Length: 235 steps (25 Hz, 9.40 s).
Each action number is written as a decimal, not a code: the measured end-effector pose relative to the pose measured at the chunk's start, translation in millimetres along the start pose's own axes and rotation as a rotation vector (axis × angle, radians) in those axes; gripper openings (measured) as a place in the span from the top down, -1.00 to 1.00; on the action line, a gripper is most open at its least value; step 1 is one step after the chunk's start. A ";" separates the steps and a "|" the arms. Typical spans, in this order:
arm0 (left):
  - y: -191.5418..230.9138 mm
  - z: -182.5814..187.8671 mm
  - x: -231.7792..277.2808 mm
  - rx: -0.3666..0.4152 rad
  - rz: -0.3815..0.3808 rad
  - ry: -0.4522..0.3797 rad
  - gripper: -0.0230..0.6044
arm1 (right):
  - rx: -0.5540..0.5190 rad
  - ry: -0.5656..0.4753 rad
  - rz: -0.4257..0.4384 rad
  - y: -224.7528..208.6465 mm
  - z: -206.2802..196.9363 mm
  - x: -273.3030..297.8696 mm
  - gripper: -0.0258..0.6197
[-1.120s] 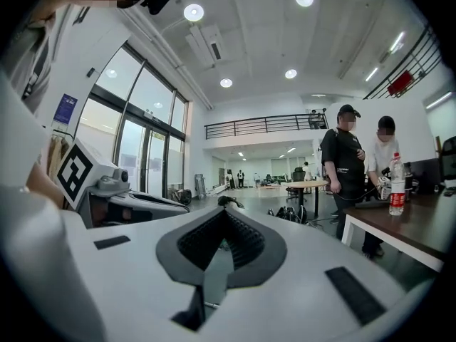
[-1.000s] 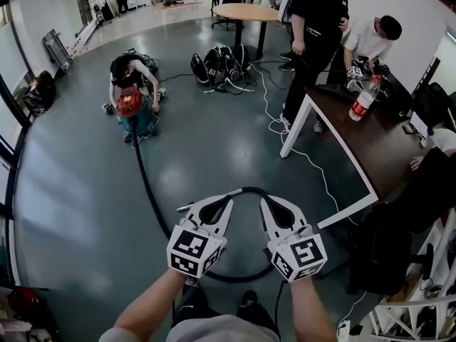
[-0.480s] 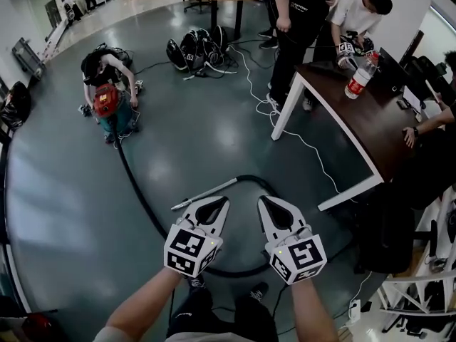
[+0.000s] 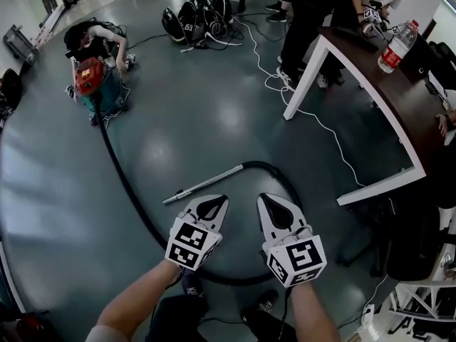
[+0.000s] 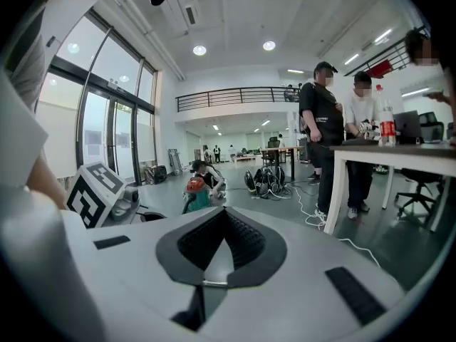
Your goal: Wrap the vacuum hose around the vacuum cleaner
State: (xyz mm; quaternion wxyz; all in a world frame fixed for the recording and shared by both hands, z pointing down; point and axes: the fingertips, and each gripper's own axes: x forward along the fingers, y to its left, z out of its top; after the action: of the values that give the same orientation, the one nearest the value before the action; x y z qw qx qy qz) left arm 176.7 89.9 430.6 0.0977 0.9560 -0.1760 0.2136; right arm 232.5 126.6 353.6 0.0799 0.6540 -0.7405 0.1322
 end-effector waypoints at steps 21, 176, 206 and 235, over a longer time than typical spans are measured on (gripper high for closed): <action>207.4 -423.3 220.0 0.149 -0.005 0.330 0.88 | 0.058 0.192 -0.018 -5.6 -392.4 211.4 0.92; 96.4 107.3 -239.4 0.500 0.219 0.210 0.36 | -0.323 0.742 0.560 209.5 -33.3 32.0 0.54; 68.6 -5.5 -347.1 0.956 -0.300 0.674 -0.17 | -1.081 0.988 0.793 281.1 -41.9 -13.6 0.55; -16.9 -64.6 -275.1 0.622 -0.492 0.843 0.42 | -1.219 1.033 1.176 187.4 -22.9 -45.5 0.56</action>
State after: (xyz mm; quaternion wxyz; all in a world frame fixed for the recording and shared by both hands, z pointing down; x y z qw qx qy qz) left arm -73.9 203.5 364.3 -0.0794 0.7850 0.1767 0.5884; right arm 51.8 197.2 345.0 0.6373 -0.1084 -0.7628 0.0162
